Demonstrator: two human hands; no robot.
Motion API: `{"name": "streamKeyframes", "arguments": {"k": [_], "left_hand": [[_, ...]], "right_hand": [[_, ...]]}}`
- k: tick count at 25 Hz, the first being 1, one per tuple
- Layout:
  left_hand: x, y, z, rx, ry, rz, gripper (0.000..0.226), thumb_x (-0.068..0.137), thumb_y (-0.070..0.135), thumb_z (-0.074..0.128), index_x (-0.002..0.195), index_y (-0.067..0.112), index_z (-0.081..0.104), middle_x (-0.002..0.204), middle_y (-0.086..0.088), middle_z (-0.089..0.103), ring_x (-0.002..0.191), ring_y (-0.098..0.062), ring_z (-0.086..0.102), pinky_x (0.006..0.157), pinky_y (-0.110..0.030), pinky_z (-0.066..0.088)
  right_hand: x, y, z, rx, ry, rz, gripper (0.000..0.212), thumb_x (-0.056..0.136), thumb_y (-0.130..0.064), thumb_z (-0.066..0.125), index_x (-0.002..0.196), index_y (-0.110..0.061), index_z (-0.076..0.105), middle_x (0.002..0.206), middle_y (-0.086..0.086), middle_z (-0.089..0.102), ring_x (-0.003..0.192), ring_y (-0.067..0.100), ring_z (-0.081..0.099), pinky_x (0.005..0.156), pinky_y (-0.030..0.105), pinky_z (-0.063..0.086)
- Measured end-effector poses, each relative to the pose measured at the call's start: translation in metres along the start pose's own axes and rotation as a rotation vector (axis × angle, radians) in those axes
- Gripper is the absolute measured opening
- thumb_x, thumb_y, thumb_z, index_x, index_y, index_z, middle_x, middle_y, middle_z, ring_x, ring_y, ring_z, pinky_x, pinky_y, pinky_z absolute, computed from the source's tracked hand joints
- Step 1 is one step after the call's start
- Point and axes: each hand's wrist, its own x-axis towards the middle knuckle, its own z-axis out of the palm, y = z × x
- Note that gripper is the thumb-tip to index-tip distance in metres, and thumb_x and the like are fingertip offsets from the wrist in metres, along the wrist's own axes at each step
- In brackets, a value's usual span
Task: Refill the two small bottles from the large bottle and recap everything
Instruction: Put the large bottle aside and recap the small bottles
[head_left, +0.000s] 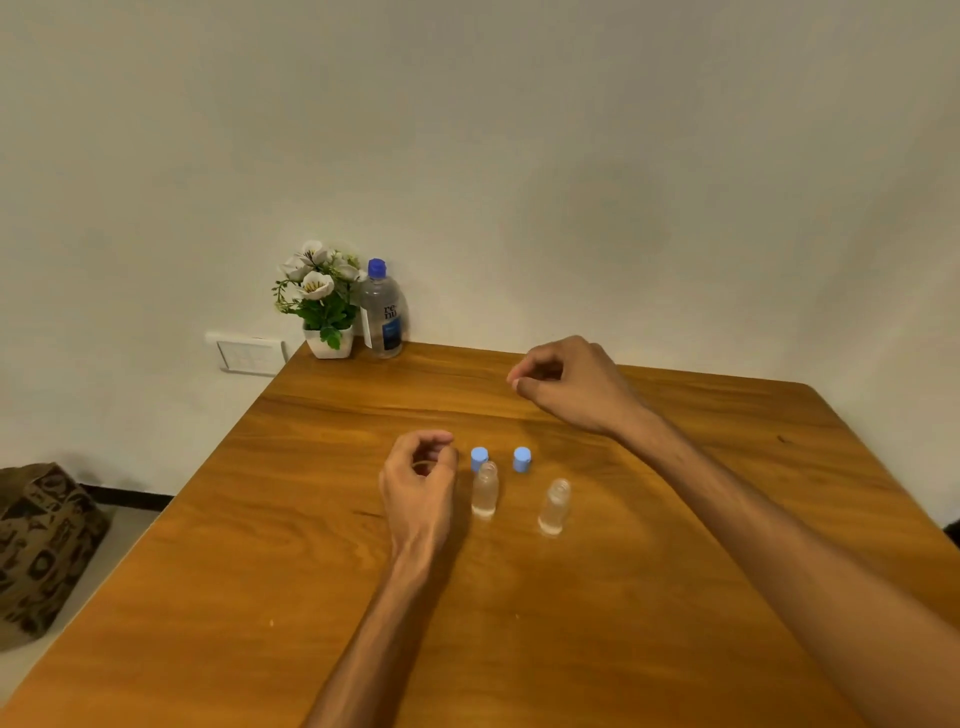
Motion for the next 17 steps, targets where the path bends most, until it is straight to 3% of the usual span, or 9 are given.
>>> {"name": "streamKeyframes", "arguments": {"k": [2, 3, 6, 9, 11, 13, 15, 17], "left_hand": [[-0.034, 0.006, 0.004, -0.023, 0.074, -0.021, 0.022, 0.092, -0.001, 0.065, 0.096, 0.019, 0.07, 0.096, 0.0, 0.069, 0.082, -0.006, 0.061, 0.073, -0.016, 0.049], [-0.052, 0.009, 0.007, -0.017, 0.11, -0.017, 0.023, 0.09, -0.001, 0.064, 0.092, 0.021, 0.067, 0.092, -0.002, 0.068, 0.078, -0.01, 0.06, 0.071, -0.023, 0.051], [-0.101, 0.015, 0.021, 0.014, 0.087, -0.015, 0.019, 0.087, 0.006, 0.065, 0.085, 0.025, 0.061, 0.075, -0.001, 0.061, 0.066, -0.013, 0.054, 0.065, -0.038, 0.051], [-0.122, 0.019, 0.04, 0.118, -0.121, -0.068, 0.032, 0.082, 0.031, 0.072, 0.11, 0.038, 0.056, 0.076, 0.005, 0.061, 0.07, -0.012, 0.059, 0.07, -0.04, 0.056], [-0.122, 0.019, 0.051, 0.278, -0.2, -0.04, 0.061, 0.079, 0.048, 0.072, 0.134, 0.042, 0.046, 0.076, 0.008, 0.061, 0.073, -0.011, 0.063, 0.073, -0.041, 0.058], [-0.117, 0.02, 0.06, 0.363, -0.213, -0.029, 0.077, 0.084, 0.052, 0.074, 0.15, 0.035, 0.036, 0.072, 0.01, 0.063, 0.07, -0.007, 0.065, 0.073, -0.038, 0.059], [-0.111, 0.023, 0.069, 0.402, -0.21, -0.009, 0.068, 0.092, 0.049, 0.072, 0.15, 0.027, 0.042, 0.07, 0.011, 0.064, 0.065, -0.005, 0.064, 0.071, -0.03, 0.058], [-0.105, 0.024, 0.075, 0.451, -0.178, 0.038, 0.042, 0.098, 0.045, 0.067, 0.133, 0.024, 0.059, 0.073, 0.008, 0.067, 0.065, -0.011, 0.063, 0.07, -0.031, 0.054]], "right_hand": [[-0.025, 0.017, -0.003, -0.011, -0.023, 0.027, 0.013, 0.092, -0.021, 0.071, 0.099, -0.024, 0.081, 0.098, -0.011, 0.077, 0.093, 0.003, 0.069, 0.079, 0.017, 0.052], [-0.031, 0.026, -0.003, -0.016, -0.036, 0.046, 0.014, 0.092, -0.018, 0.071, 0.101, -0.024, 0.08, 0.099, -0.01, 0.077, 0.094, 0.003, 0.069, 0.078, 0.017, 0.052], [-0.031, 0.056, 0.005, -0.032, -0.086, 0.068, 0.03, 0.088, -0.009, 0.072, 0.113, -0.026, 0.076, 0.106, -0.006, 0.076, 0.087, 0.002, 0.068, 0.087, 0.03, 0.06], [-0.017, 0.077, 0.024, -0.065, -0.253, 0.016, 0.053, 0.083, -0.014, 0.08, 0.131, -0.033, 0.066, 0.123, -0.001, 0.069, 0.076, 0.001, 0.064, 0.086, 0.037, 0.062], [-0.007, 0.082, 0.038, -0.101, -0.306, -0.03, 0.059, 0.082, -0.022, 0.083, 0.136, -0.037, 0.062, 0.127, -0.002, 0.066, 0.074, 0.001, 0.06, 0.079, 0.033, 0.06], [0.002, 0.083, 0.052, -0.149, -0.338, -0.086, 0.056, 0.082, -0.023, 0.082, 0.134, -0.033, 0.064, 0.125, -0.003, 0.066, 0.076, -0.003, 0.055, 0.073, 0.024, 0.051], [0.009, 0.086, 0.06, -0.166, -0.325, -0.12, 0.041, 0.085, -0.019, 0.08, 0.125, -0.024, 0.072, 0.124, -0.003, 0.07, 0.075, -0.006, 0.054, 0.069, 0.016, 0.045], [0.007, 0.088, 0.055, -0.115, -0.232, -0.085, 0.03, 0.084, -0.016, 0.082, 0.114, -0.019, 0.077, 0.118, 0.0, 0.075, 0.076, -0.006, 0.059, 0.071, 0.016, 0.051]]}}
